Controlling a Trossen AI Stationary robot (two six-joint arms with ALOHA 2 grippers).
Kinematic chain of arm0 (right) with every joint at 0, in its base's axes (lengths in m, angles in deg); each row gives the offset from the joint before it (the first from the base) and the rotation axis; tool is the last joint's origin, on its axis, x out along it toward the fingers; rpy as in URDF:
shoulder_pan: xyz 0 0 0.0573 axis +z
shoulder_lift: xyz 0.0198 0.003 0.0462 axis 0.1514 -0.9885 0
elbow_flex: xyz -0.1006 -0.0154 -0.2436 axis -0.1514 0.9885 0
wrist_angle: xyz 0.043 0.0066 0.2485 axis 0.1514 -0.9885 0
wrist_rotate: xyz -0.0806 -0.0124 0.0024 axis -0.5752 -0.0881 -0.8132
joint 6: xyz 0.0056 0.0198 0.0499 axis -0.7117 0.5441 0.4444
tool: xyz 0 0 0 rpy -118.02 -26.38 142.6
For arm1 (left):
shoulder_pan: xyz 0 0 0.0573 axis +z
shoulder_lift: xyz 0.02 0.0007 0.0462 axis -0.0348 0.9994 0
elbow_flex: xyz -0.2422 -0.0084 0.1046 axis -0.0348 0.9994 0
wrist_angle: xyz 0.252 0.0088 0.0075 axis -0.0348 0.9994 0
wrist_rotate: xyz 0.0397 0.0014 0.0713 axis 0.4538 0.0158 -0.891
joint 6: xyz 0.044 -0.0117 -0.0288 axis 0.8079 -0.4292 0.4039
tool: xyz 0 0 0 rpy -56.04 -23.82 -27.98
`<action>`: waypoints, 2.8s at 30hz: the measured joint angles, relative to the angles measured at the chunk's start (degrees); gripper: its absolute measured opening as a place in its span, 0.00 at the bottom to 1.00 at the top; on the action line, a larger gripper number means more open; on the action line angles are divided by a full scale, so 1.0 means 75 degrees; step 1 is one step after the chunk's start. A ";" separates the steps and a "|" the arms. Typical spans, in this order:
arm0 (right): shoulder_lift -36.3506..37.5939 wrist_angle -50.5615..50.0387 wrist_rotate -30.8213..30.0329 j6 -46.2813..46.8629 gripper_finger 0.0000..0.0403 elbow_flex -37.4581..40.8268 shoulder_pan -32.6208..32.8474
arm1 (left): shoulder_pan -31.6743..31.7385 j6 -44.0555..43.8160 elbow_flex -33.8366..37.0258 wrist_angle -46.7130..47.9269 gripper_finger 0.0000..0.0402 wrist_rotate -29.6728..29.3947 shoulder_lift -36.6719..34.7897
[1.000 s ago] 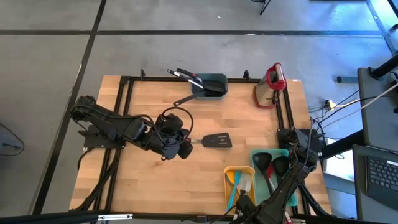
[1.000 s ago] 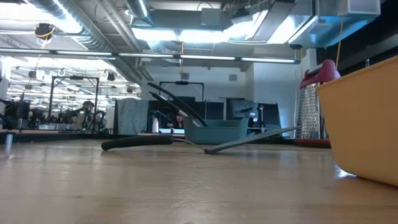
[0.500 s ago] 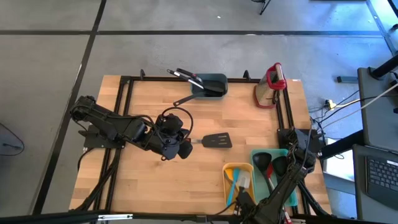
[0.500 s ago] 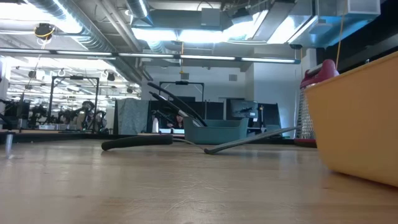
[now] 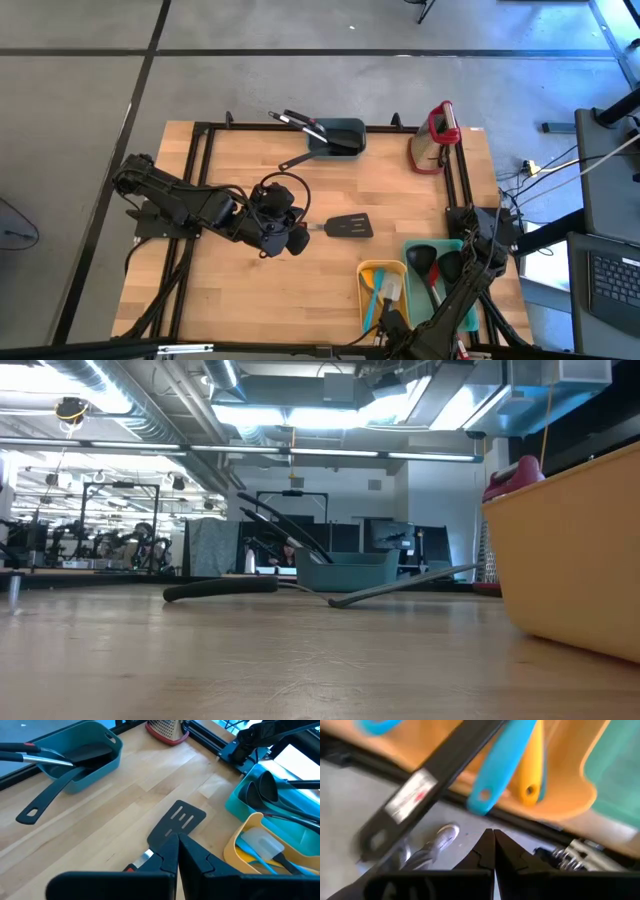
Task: Pick & Place Kitchen Items
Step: Put the large black spatula into the blue bin
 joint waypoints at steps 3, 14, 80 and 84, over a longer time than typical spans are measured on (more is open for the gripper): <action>0.0018 -0.0219 -0.0190 -0.0001 0.00 -0.0513 0.0048 | 0.0000 0.0057 0.0000 0.0019 0.01 0.0000 0.0000; 0.0330 -0.1855 -0.2563 -0.0273 0.00 -0.2580 -0.0311 | -0.0003 -0.0234 0.0001 0.0765 0.00 0.0046 0.0003; 0.3094 0.3213 0.0095 -0.9858 0.00 0.3959 -0.6520 | -0.0050 -0.5296 0.7382 -0.4978 0.01 0.1181 -0.3789; 0.4222 0.4201 0.0348 -0.9107 0.00 0.5759 -0.6760 | 0.0291 -0.4697 0.7382 -0.5269 0.00 0.1610 -0.3786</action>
